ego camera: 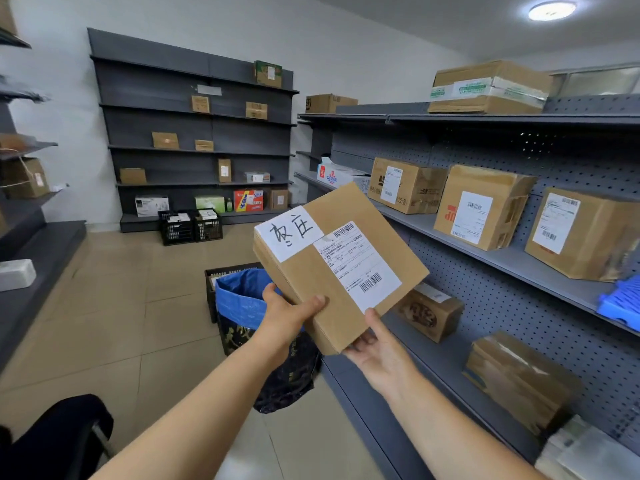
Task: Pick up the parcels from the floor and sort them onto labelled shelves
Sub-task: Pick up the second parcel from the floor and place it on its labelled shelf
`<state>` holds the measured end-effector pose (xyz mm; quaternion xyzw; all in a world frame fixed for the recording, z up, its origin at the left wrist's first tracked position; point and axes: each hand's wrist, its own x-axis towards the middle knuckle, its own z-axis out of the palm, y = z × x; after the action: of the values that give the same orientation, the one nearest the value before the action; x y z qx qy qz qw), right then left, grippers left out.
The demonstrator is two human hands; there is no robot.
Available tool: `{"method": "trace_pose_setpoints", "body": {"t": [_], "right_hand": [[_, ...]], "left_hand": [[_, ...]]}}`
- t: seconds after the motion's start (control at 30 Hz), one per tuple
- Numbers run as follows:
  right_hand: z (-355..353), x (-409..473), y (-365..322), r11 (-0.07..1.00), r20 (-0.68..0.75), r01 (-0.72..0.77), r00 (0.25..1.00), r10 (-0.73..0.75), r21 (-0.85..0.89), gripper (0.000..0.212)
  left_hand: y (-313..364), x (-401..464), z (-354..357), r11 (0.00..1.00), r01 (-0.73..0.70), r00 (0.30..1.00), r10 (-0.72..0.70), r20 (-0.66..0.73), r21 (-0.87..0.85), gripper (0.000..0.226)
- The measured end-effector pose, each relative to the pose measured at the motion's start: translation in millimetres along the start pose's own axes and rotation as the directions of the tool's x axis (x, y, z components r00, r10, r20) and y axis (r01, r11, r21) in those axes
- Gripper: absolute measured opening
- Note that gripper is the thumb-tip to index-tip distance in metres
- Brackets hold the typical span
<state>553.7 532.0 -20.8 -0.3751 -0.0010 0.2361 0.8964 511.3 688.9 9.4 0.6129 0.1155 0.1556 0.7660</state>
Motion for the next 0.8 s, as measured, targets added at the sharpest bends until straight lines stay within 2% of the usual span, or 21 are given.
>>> {"method": "trace_pose_setpoints", "body": {"t": [0.13,0.17,0.27,0.33,0.4,0.43,0.5,0.57,0.63,0.73,0.8], "right_hand": [[-18,8,-11,0.999,0.014,0.001,1.0,-0.001,-0.042,0.076],[-23,10,-18,0.997,-0.018,0.016,1.0,-0.017,-0.073,0.077],[-49,18,-45,0.988,-0.214,0.106,0.969,-0.128,-0.113,0.061],[-67,21,-70,0.971,-0.335,0.19,0.914,-0.229,-0.146,0.049],[-80,17,-92,0.94,-0.412,0.232,0.853,-0.321,-0.252,0.055],[-87,15,-100,0.919,-0.419,0.223,0.837,-0.352,-0.326,0.057],[-96,9,-110,0.884,-0.383,0.202,0.844,-0.375,-0.422,0.047],[-105,2,-115,0.866,-0.352,0.205,0.852,-0.388,-0.456,0.037],[-114,-5,-120,0.853,-0.352,0.215,0.842,-0.408,-0.475,0.037],[-126,-14,-128,0.846,-0.392,0.224,0.809,-0.439,-0.484,0.038],[-133,-20,-133,0.843,-0.427,0.229,0.78,-0.458,-0.486,0.034]], "left_hand": [[-3,9,13,0.998,0.035,0.999,-0.035,-0.005,-0.05,0.076],[-3,12,16,0.998,0.033,0.999,-0.033,-0.004,-0.054,0.073],[-6,23,21,0.999,0.024,1.0,-0.023,0.013,-0.03,0.071],[-10,31,24,0.999,0.037,0.998,-0.037,0.041,0.006,0.076],[-14,38,29,0.996,0.058,0.995,-0.062,0.078,0.062,0.086],[-16,41,32,0.994,0.066,0.992,-0.074,0.099,0.082,0.089],[-21,46,41,0.992,0.086,0.984,-0.099,0.147,0.09,0.092],[-26,51,51,0.991,0.109,0.973,-0.122,0.196,0.077,0.088],[-32,58,63,0.991,0.112,0.964,-0.125,0.235,0.068,0.089],[-39,66,84,0.994,0.105,0.951,-0.111,0.287,0.036,0.072],[-44,73,97,0.994,0.11,0.938,-0.103,0.332,-0.002,0.07]]}}
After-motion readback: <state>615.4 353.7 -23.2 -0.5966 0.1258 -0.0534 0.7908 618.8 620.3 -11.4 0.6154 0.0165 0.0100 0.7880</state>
